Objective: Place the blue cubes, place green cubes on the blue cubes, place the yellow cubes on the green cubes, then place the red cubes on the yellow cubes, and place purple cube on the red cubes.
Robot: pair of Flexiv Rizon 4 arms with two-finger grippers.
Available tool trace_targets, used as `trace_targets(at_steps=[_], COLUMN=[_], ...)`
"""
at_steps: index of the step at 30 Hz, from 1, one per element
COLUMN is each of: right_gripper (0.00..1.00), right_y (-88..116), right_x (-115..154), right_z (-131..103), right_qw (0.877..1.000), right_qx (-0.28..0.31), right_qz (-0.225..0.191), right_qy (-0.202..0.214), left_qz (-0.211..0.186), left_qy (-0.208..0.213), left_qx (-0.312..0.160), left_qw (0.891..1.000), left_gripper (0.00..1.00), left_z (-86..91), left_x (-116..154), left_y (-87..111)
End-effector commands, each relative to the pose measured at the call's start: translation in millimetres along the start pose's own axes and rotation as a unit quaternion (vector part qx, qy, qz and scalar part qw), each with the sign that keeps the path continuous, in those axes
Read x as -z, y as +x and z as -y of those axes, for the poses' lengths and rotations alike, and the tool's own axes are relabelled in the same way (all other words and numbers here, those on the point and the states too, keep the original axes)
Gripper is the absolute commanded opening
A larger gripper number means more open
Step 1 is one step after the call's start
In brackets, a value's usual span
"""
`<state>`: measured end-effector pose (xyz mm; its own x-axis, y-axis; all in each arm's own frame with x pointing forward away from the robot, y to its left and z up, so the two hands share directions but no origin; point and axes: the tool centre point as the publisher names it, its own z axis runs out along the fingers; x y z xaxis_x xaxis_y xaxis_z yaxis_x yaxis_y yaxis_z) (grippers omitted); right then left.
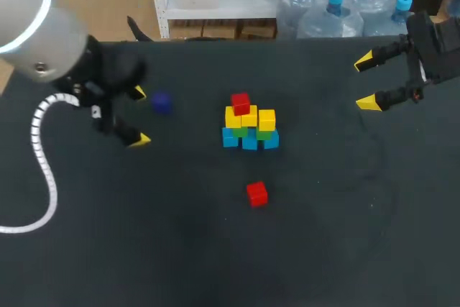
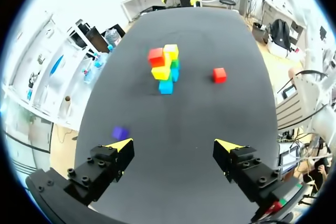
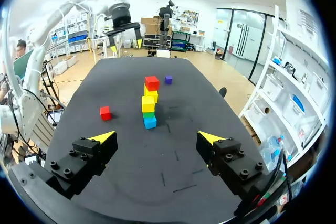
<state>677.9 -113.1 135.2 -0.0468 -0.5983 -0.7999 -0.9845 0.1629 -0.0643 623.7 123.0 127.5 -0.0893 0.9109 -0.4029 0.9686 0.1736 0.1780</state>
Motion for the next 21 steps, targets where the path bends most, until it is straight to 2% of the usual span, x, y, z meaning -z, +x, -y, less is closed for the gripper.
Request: trace_targets(at_steps=[1,16,21], right_gripper=[1.00,1.00,1.00], right_y=[0.3,0.3,0.3], right_x=[-0.6,-0.6,-0.6], right_z=[0.4,0.4,0.4], right_qw=[1.000,1.000,1.000], right_qx=[0.001,0.001,0.001], right_qz=[0.001,0.001,0.001], right_qy=[0.000,0.000,0.000], left_qz=[0.039,0.062,0.096], left_qy=[0.008,-0.002,0.038], left_qx=[0.002,0.025,0.002], left_qw=[0.999,0.998,0.995], left_gripper=[1.00,1.00,1.00], left_z=[-13.9,-56.4,-69.9], left_x=[-3.3,-15.4,-24.9], left_y=[6.1,3.2,1.2])
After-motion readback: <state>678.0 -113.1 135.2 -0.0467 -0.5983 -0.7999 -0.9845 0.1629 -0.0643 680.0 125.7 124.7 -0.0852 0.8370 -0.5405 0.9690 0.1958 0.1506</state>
